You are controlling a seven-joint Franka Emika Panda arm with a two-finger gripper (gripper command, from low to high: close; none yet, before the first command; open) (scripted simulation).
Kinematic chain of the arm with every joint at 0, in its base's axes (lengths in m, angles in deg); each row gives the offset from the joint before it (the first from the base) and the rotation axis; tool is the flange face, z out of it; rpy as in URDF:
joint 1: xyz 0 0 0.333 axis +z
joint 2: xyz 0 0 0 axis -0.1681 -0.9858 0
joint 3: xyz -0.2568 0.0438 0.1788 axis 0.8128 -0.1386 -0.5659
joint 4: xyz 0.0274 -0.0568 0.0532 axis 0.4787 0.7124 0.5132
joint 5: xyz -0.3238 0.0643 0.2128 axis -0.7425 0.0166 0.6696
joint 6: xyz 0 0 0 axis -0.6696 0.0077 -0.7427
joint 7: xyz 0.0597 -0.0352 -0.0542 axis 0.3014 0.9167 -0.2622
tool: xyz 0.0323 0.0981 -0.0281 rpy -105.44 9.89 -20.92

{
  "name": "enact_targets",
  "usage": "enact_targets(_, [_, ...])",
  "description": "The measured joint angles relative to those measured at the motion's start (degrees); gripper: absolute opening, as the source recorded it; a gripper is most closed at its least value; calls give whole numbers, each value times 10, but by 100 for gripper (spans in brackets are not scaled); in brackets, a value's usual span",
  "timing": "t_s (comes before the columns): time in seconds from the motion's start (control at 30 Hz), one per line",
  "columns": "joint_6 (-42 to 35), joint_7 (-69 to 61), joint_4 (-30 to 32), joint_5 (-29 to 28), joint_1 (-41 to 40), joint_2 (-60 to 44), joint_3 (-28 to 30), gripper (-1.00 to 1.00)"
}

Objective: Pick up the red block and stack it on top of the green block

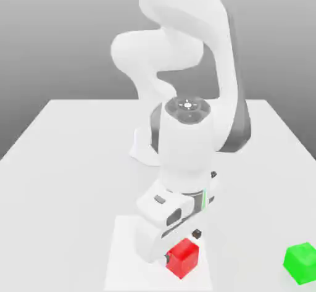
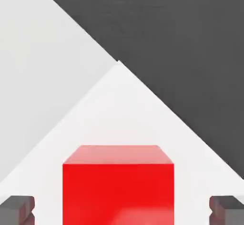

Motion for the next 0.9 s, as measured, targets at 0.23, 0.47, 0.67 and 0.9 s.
enact_targets(0.23, [-12,4,2,-6,2,14,3,-100])
enact_targets(0.47, [-120,23,-28,-49,47,92,-15,-100])
enact_targets(0.67, [-180,14,-127,-79,130,52,-91,-100])
enact_targets(0.9, [-130,21,-155,-98,155,-26,-98,100])
